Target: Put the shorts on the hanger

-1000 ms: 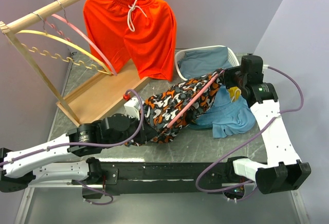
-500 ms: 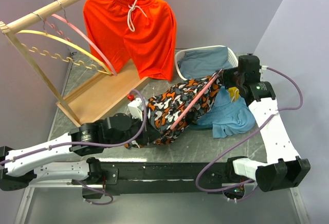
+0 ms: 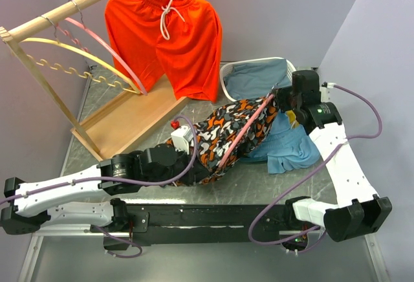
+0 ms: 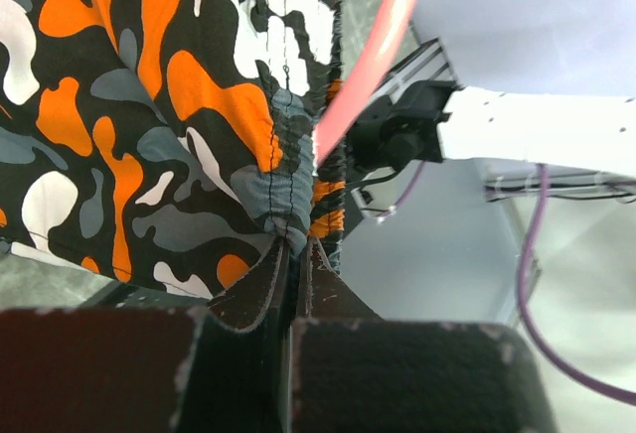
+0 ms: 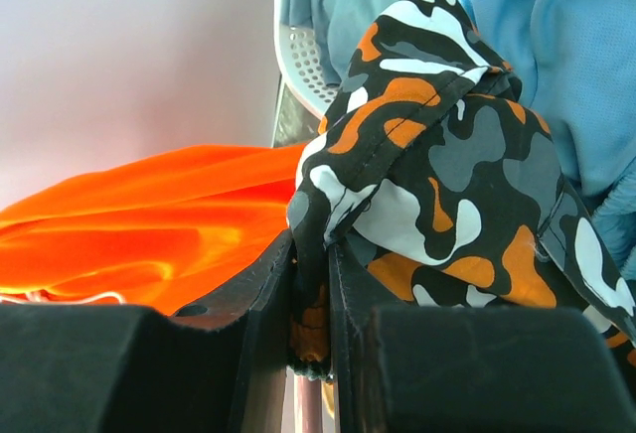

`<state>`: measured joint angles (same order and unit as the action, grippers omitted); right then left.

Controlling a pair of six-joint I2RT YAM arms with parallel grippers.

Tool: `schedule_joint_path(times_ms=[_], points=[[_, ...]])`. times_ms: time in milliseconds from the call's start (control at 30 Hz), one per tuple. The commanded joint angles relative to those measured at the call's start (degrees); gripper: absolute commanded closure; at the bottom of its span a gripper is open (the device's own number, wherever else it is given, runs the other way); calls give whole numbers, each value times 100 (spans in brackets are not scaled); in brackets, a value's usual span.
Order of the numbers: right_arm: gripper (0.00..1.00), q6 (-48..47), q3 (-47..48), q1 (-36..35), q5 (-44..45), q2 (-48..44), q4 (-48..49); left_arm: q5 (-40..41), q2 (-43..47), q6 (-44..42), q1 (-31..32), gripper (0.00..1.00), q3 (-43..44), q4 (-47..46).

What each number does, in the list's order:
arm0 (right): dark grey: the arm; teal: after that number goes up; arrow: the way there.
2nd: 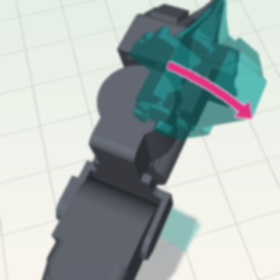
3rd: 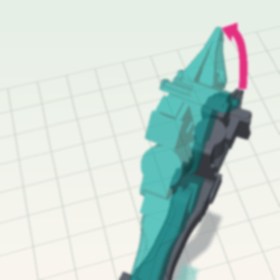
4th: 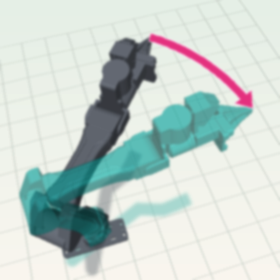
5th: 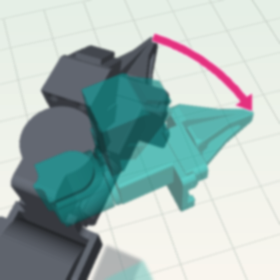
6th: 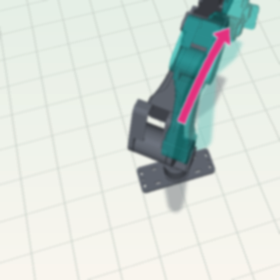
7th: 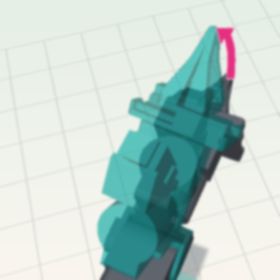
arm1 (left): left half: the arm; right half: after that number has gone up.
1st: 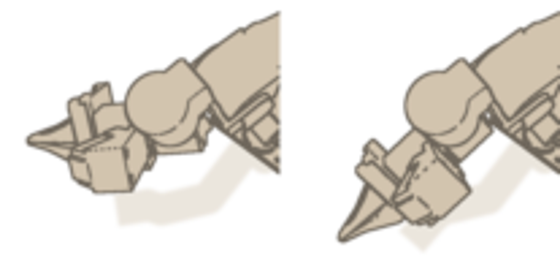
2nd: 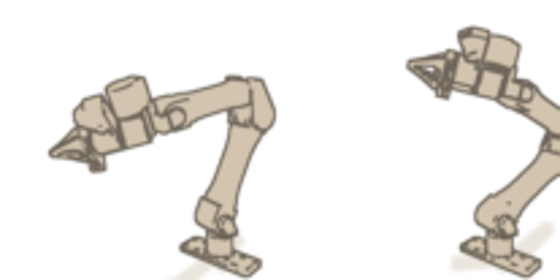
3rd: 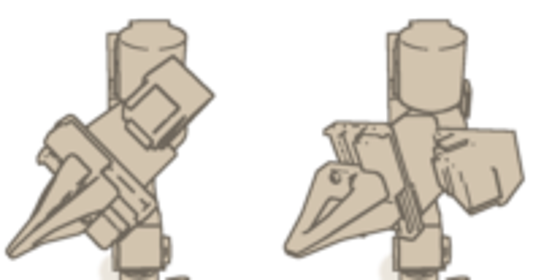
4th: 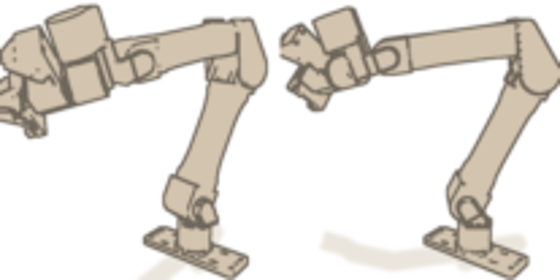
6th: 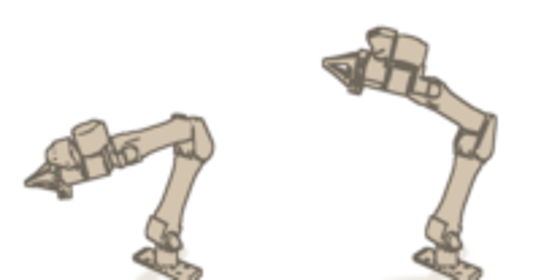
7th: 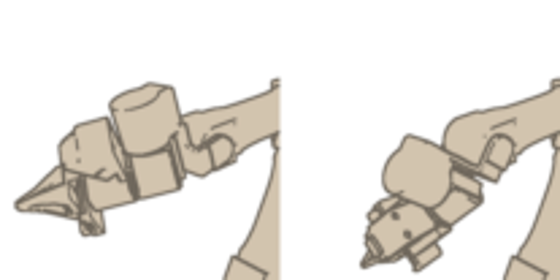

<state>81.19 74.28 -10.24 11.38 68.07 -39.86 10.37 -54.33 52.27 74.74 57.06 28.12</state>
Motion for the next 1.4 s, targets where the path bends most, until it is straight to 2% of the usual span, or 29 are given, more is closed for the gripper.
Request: schedule_joint_path(times_ms=[0, 200, 367, 467, 567, 600, 767, 900, 1000, 1133, 1267, 1367], points=[[100, 134, 342, -83, 1666, -66, 997, -423, 115, 292, 190, 99, 332, 238], [100, 257, 69, -154, 1684, -172, 1068, -229, 142, 731, 190, 99, 306, 176], [100, 275, -150, -549, 1815, -365, 1164, 474, 45, 1040, 129, 99, 402, 247], [100, 319, -484, -672, 1430, -488, 1366, 772, -147, 970, -38, 96, 630, 141], [100, 336, -634, -891, 1165, -602, 1226, 652, -455, 820, -503, 92, 999, 220], [100, 328, -756, -944, 1148, -646, 1226, 598, -534, 776, -600, 85, 1096, 168], [100, 538, -1012, -1041, 621, -787, 1165, 343, -1227, 609, -987, 87, 1439, 70], [100, 758, -1143, -1016, 628, -760, 1014, 264, -1554, 582, -1067, 91, 1773, 80], [100, 723, -1205, -822, 884, -822, 1233, 70, -1406, 652, -1067, 94, 1555, -122], [100, 653, -890, -409, 673, -551, 1384, 149, -1037, 1161, -1058, 95, 966, -245], [100, 653, -617, -408, 673, -409, 1445, 237, -756, 1505, -1023, 93, 500, -465], [100, 793, -748, -749, 760, -435, 1612, 508, -798, 1672, -1023, 92, 551, -588]])
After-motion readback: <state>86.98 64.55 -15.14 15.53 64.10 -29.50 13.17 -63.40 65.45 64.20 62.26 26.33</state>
